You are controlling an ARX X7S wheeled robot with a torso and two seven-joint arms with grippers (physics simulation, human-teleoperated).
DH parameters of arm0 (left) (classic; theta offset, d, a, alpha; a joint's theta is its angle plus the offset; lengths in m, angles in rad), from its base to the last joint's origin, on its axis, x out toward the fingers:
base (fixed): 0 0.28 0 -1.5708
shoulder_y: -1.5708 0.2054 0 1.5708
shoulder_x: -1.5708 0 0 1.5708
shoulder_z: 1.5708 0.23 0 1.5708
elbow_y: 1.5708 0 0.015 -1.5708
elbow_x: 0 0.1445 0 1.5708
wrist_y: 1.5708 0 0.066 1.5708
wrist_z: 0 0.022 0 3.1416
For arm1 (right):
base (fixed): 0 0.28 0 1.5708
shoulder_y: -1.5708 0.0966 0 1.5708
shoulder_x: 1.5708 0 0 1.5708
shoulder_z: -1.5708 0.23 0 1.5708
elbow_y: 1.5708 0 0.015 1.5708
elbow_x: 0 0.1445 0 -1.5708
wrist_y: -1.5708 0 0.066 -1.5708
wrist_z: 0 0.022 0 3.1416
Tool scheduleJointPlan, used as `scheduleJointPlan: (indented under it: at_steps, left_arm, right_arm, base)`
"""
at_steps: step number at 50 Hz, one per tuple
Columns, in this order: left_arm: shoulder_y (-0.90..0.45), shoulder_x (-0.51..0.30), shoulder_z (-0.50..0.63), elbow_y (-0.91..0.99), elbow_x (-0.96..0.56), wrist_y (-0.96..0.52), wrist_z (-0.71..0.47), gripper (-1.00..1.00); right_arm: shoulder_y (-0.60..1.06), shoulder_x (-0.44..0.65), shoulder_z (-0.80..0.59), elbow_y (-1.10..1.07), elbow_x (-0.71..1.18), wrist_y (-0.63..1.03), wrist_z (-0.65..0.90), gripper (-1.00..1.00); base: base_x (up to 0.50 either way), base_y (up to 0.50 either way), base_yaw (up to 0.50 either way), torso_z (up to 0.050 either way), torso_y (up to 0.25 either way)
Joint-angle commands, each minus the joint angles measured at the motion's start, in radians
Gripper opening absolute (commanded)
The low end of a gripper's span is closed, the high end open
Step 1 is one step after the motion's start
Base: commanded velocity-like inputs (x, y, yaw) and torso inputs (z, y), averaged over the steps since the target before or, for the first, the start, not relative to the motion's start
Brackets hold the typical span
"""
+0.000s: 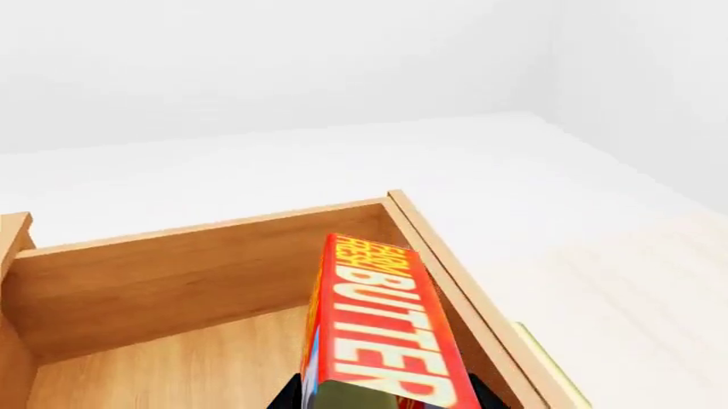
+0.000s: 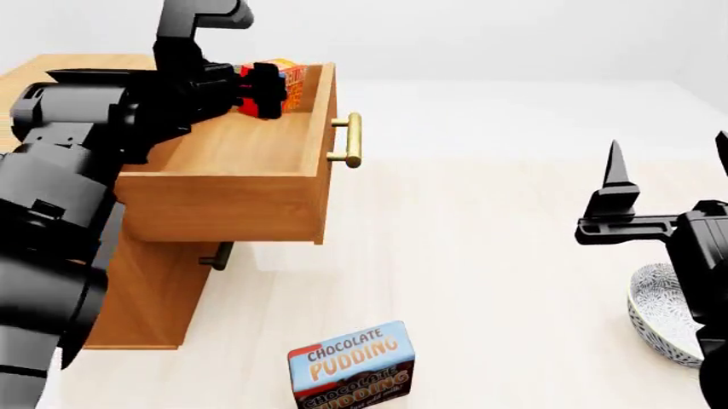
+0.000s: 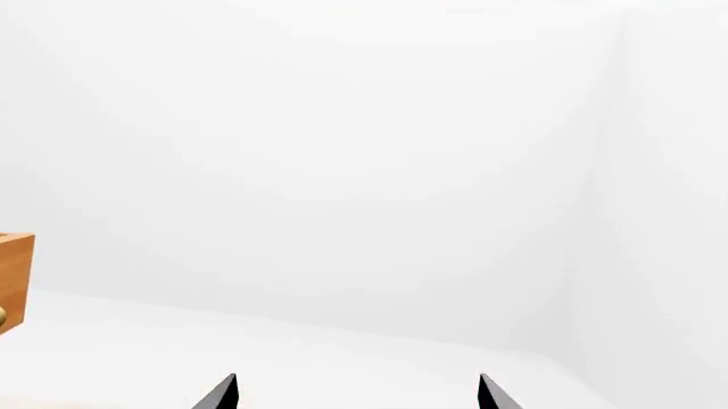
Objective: Put the butter at the back in the top drawer of the cabinet and close it.
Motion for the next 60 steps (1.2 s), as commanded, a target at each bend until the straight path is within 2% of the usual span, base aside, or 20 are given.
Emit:
scheduleJointPlan:
  at_steps: [1, 11, 20, 41, 60]
  left_arm:
    - [0.003, 0.039, -0.366, 0.001, 0.330, -0.069, 0.028, -1.00]
    - [0.018, 0.060, -0.592, 0.000, 0.586, -0.111, 0.053, -1.00]
    - [0.023, 0.070, -0.697, 0.000, 0.708, -0.119, 0.054, -1.00]
    - [0.051, 0.083, -0.766, 0.000, 0.782, -0.120, 0.043, -1.00]
    - [0.065, 0.088, -0.763, 0.000, 0.797, -0.161, 0.045, -1.00]
  right_arm:
    - [-0.005, 0.002, 0.011, -0.002, 0.004, 0.000, 0.003, 1.00]
    - [-0.007, 0.005, 0.018, -0.007, 0.006, 0.005, 0.009, 1.00]
    - [-0.013, 0.006, 0.023, -0.010, 0.009, 0.002, 0.012, 1.00]
    - [-0.026, 0.006, 0.032, 0.004, 0.008, -0.015, 0.018, 1.00]
    - [-0.030, 0.007, 0.040, 0.008, 0.013, -0.020, 0.022, 1.00]
  base:
    - [0.00, 0.00, 0.00, 0.010, 0.010]
    - [0.00, 0.00, 0.00, 0.000, 0.001]
    - [0.00, 0.00, 0.00, 0.000, 0.001]
    - [0.00, 0.00, 0.00, 0.000, 0.001]
    - [0.00, 0.00, 0.00, 0.001, 0.001]
